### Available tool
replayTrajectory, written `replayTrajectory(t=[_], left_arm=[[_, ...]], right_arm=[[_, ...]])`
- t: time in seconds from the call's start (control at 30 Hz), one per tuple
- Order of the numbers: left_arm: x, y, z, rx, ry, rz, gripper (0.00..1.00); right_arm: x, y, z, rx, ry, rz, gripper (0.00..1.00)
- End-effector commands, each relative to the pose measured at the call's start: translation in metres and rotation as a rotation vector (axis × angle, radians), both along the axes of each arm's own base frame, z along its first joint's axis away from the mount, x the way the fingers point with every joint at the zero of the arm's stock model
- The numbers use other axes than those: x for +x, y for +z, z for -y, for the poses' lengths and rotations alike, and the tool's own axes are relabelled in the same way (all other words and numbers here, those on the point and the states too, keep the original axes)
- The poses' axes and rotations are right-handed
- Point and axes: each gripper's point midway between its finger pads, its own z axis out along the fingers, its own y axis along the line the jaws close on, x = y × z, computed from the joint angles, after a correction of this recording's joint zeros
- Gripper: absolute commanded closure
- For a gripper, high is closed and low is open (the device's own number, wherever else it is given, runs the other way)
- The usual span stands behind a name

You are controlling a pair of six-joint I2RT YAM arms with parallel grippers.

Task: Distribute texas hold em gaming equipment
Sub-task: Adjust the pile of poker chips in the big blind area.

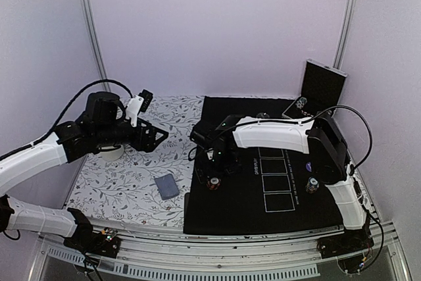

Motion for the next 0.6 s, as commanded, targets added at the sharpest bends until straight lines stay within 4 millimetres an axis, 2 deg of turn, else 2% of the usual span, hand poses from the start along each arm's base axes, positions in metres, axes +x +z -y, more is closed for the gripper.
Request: replayTrajectory(t=[0.0, 0.03, 0.07, 0.13, 0.23, 0.43, 0.57], left_arm=[[0.0, 0.003, -0.005, 0.045, -0.01, 0.023, 0.19], [0.0, 0.002, -0.005, 0.049, -0.014, 0.022, 0.19], [0.0, 0.001, -0.005, 0.052, -0.015, 0.023, 0.19], [-0.001, 0.0, -0.006, 0.055, -0.016, 0.022, 0.19], [-0.002, -0.003, -0.006, 0.057, -0.021, 0.015, 0.19], [-0.001, -0.005, -0.008, 0.057, -0.018, 0.012, 0.19], [0.0, -0.006, -0.008, 0.053, -0.021, 0.006, 0.19]], right_arm=[[-0.005, -0.011, 0.003, -0.074, 0.025, -0.005, 0.0], [-0.006, -0.011, 0.003, -0.076, 0.028, -0.008, 0.02], [-0.008, -0.023, 0.004, -0.1, 0.034, -0.024, 0.05], [-0.01, -0.03, 0.001, -0.114, 0.047, -0.034, 0.09], [-0.011, -0.033, -0.003, -0.129, 0.064, -0.034, 0.14], [-0.011, -0.038, 0.001, -0.159, 0.064, -0.035, 0.32], [-0.013, -0.038, 0.004, -0.178, 0.06, -0.036, 0.4]])
